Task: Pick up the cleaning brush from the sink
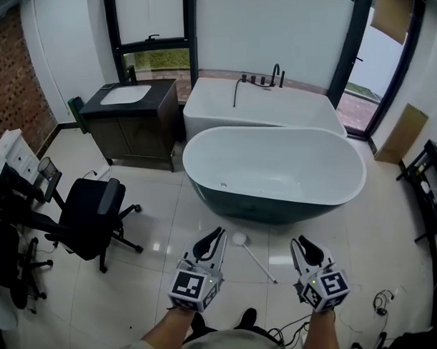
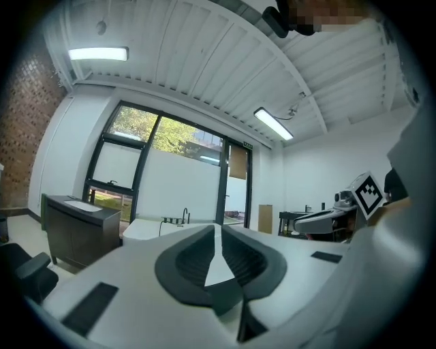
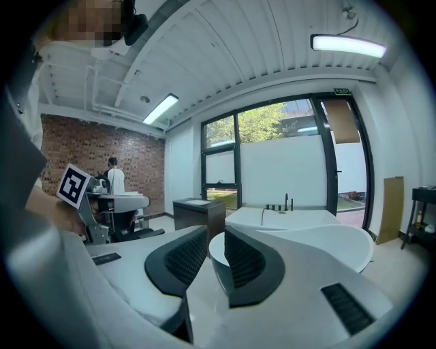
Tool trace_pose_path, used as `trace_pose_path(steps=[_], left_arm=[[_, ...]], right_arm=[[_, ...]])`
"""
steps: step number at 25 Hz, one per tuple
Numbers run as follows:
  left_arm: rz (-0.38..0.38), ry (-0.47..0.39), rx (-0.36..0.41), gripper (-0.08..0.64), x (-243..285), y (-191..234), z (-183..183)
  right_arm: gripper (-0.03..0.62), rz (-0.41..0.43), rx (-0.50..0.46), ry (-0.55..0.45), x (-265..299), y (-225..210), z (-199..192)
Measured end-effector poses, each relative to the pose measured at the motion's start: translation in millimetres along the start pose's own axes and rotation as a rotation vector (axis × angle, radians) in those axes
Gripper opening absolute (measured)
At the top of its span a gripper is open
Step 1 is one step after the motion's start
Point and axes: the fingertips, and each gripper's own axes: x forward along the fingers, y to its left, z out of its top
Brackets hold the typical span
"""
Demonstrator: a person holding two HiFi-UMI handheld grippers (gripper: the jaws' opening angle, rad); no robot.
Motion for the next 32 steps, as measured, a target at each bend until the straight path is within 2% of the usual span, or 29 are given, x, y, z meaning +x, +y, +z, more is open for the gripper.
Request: trace_pose_path(steps=[4, 8, 10, 14, 18, 22, 25, 27, 32], left_arm=[[0.031, 0.029, 0.032, 0.034, 69.6, -39.1, -16.3], [0.081, 0.066, 0.068, 0.034, 123.8, -45.4, -53.0], [0.088, 0.088, 0.073, 0.034, 137.1, -30.7, -70.7], [0.093, 0.124, 0.027, 0.012, 163.8, 18.5, -106.4], [0.04, 0.137, 0.026, 0.012, 211.1, 50.6, -162.9], [0.041, 0.14, 0.01, 0.012, 251.7, 84.9, -273.6], [0.05, 0.164, -0.015, 0.012, 276.0, 98.9, -387.7], [0.055, 0.172, -0.032, 0.012, 295.4, 101.8, -466.4], [0.063, 0.166, -0.026, 0.012, 347.4, 120.8, -639.1]], right_arm=[[0.067, 0.059, 0.022, 0.026, 12.2, -73.9, -26.9], [0.067, 0.085, 0.045, 0.06, 46.2, -128.3, -66.1], [0.067, 0.087, 0.065, 0.085, 68.1, -133.0, -84.6], [0.067, 0.079, 0.063, 0.14, 118.1, -132.8, -115.6], [0.067, 0.064, 0.031, 0.183, 167.0, -146.8, -165.4], [0.098, 0.097, 0.002, 0.237, 231.7, -161.7, -281.7], [0.098, 0.127, -0.012, 0.254, 275.5, -174.5, -387.7], [0.132, 0.142, -0.016, 0.256, 298.8, -188.6, -464.2], [0.132, 0.125, -0.017, 0.236, 354.0, -237.3, -651.7]])
